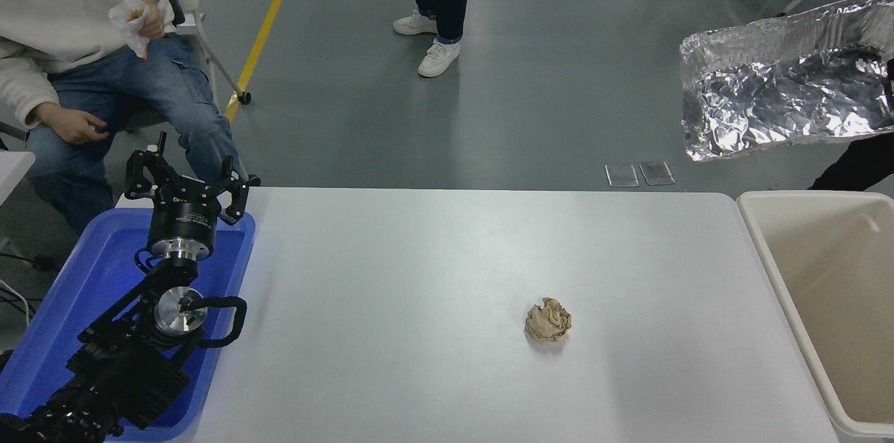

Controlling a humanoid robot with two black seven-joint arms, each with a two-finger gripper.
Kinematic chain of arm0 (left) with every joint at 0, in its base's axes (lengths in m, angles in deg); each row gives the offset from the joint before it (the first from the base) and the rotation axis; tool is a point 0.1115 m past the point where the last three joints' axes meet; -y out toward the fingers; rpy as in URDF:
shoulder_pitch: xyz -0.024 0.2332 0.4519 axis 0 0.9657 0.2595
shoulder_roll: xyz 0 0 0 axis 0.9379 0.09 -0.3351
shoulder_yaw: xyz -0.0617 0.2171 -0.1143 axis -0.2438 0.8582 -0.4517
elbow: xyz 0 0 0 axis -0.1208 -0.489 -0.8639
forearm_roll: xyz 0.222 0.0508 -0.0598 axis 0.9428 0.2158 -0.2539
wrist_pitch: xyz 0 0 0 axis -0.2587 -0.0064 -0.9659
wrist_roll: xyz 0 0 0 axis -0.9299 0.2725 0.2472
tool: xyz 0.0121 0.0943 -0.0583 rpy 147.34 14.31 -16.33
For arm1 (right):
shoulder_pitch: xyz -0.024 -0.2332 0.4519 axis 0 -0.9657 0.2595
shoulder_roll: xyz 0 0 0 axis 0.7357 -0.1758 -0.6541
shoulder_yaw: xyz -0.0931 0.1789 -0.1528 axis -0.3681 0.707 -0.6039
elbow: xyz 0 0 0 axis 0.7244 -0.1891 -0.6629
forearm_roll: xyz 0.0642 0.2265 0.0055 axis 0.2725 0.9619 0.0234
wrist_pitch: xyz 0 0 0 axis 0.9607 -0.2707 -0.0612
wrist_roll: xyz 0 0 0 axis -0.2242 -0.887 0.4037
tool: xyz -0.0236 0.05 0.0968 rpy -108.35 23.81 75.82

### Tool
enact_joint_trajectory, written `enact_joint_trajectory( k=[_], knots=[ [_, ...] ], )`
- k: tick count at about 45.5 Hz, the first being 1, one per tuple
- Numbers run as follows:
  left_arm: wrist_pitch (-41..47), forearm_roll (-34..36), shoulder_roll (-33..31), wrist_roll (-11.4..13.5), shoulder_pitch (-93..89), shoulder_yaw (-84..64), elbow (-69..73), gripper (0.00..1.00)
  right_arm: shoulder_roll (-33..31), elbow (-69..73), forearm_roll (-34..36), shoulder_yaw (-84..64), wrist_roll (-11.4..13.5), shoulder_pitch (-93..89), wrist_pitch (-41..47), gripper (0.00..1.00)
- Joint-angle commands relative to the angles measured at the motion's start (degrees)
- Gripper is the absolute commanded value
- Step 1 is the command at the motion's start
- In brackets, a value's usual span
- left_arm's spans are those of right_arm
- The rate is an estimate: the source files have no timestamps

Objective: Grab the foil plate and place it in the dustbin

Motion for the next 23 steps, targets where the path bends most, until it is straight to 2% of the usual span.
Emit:
enact_joint_trajectory(
  k=[1, 9, 17, 23],
  knots=[
    [0.0, 0.0, 0.0, 0.0, 0.0, 0.0, 0.0, 0.99, -5.2, -13.5, -1.7, 0.1, -0.4, -10.7, 0.1, 0.00],
    [0.0, 0.0, 0.0, 0.0, 0.0, 0.0, 0.0, 0.99, -9.2, -26.7, -1.6, 9.7, -0.7, -29.0, -0.9, 0.00],
    [0.0, 0.0, 0.0, 0.0, 0.0, 0.0, 0.0, 0.99, -9.9, -33.1, -1.4, 22.2, -0.7, -51.4, -11.9, 0.00],
    [0.0, 0.0, 0.0, 0.0, 0.0, -0.1, 0.0, 0.99, -8.1, -37.9, 0.2, 32.2, -0.6, -65.8, -18.9, 0.00]
  ],
)
